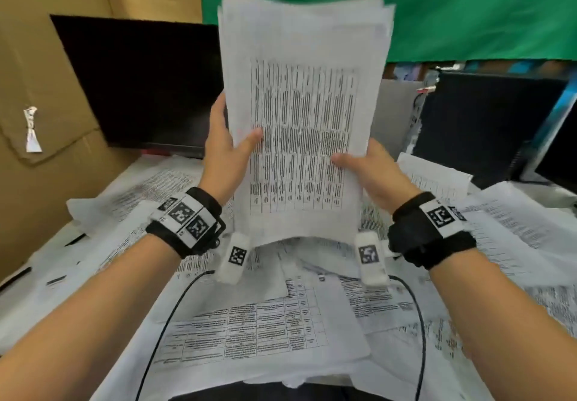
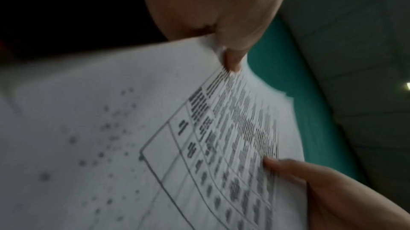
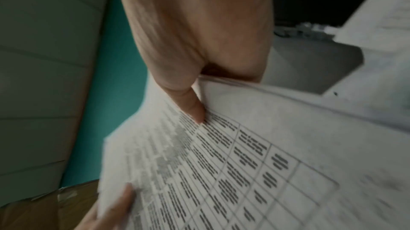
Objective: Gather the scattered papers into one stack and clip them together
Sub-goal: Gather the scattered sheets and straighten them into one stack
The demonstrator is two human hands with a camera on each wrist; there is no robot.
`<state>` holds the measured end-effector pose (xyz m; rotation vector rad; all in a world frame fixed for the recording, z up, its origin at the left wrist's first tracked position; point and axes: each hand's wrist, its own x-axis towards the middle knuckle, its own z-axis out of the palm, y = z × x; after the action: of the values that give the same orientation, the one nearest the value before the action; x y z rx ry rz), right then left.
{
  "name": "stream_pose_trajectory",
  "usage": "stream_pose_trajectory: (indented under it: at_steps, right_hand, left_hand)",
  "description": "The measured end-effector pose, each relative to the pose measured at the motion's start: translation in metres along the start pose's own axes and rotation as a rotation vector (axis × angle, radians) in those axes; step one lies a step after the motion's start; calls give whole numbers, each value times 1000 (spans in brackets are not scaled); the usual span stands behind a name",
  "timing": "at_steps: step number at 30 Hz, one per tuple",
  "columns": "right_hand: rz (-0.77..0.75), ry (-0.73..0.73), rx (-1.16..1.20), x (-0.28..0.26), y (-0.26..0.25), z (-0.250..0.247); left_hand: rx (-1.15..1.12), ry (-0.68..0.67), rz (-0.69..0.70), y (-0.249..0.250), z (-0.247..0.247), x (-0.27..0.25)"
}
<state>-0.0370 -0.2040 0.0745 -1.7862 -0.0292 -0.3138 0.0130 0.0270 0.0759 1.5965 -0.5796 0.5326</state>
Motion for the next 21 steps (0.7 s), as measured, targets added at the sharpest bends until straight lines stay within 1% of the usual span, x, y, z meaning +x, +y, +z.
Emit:
stream_pose_trajectory:
  at_steps: [2,4,6,8,9,10,11,12,13,15,17,18,19,20,21]
  right_hand:
    - [-16,108,-38,3,-8,-17]
    - [-33,154,-59,1,-9,-32]
    - [-60,118,-61,-7,-8,-43]
    - [-65,78,3,-19,-3,-50]
    - [-60,87,36,-23,1,-51]
    - [-51,127,59,-25,4,-50]
    - [-47,194,72,-24,6,-49]
    - [-57,261,92,-23,2,-46]
    - [-84,317,117,-21,-4,-45]
    - [-170,396,170,-16,-21,-46]
    - [-248,394,178,-16,-34,-53]
    - [-241,382,149,-19,-34,-57]
    - [-187,350,87,-21,-26,-60]
    - [-78,297,9,-25,-11,-62]
    - [69,218,-63,-29,9,-64]
  left_hand:
    - [-14,26,106,16,20,6]
    - [-69,14,122,24,38,5]
    - [-166,-17,47,19,50,4]
    - [-278,-77,-106,8,58,0]
    - [-296,-125,-177,2,64,-1]
    - [-275,-187,-223,2,70,-3]
    - [-221,-245,-234,7,77,-5]
    - [-160,-276,-218,16,84,-5]
    - [-139,-280,-182,26,92,-2]
    - [-240,-221,-126,52,101,8]
    - [-390,-143,-141,66,102,19]
    - [-438,-143,-180,63,103,21]
    - [-402,-182,-249,53,102,20]
    - [-311,-262,-338,38,102,17]
    - [-155,-398,-462,15,101,10]
